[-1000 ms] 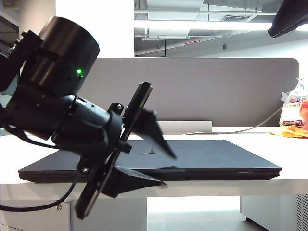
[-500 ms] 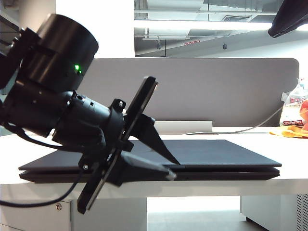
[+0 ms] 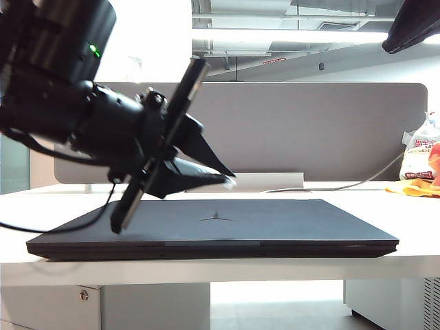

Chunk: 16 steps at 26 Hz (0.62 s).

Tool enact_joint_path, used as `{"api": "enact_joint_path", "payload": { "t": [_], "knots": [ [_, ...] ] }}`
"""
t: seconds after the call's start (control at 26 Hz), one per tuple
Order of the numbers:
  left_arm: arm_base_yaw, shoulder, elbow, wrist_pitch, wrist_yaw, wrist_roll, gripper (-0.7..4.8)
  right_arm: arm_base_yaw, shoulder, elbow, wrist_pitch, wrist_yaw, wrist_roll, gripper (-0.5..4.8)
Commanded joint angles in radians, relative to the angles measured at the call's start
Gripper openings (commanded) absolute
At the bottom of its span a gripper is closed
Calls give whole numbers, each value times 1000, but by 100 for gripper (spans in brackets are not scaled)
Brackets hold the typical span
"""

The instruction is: Open the lid of the laptop and use the keypad to enter the password "123".

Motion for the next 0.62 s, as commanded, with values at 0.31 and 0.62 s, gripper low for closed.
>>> {"api": "enact_joint_path", "payload": {
  "t": [0.31,0.62],
  "knots": [
    [-144,-5,-28,-55,-79,-189,221,5,-1,2,-12,2,-3,-9],
    [-182,3,-109,64,-306,-365,214,5,0,2,-8,2,-3,-9]
  ]
}}
